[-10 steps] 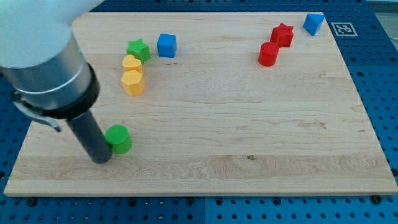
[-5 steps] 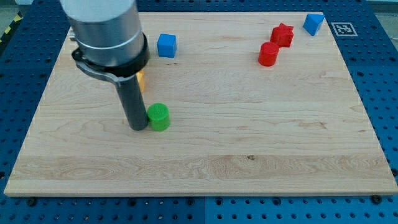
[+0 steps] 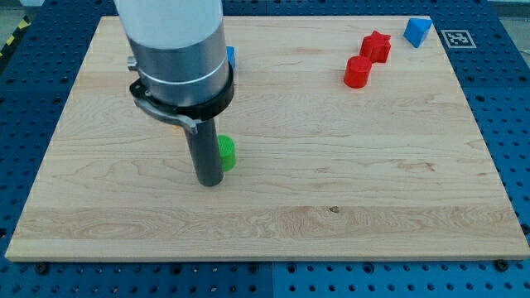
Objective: Keep the green circle below the hexagon
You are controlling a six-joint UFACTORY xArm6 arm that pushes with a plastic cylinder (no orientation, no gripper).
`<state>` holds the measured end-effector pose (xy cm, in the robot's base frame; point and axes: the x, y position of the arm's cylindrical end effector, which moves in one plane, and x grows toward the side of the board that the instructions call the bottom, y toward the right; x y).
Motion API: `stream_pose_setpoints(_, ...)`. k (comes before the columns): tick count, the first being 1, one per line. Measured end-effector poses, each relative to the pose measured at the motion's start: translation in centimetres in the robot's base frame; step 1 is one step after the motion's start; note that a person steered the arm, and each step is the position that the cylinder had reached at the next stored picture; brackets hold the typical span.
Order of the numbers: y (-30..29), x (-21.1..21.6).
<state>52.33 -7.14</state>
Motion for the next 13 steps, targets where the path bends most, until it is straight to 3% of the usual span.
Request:
stream_pose_setpoints(2, 0.7, -0.9)
stream_pose_setpoints(4, 6.3, -1.2)
stream_pose_setpoints(6, 2.6, -2.2)
stream_pose_setpoints(9, 4.0, -4.4)
stream_pose_setpoints(13, -1.6, -5.0)
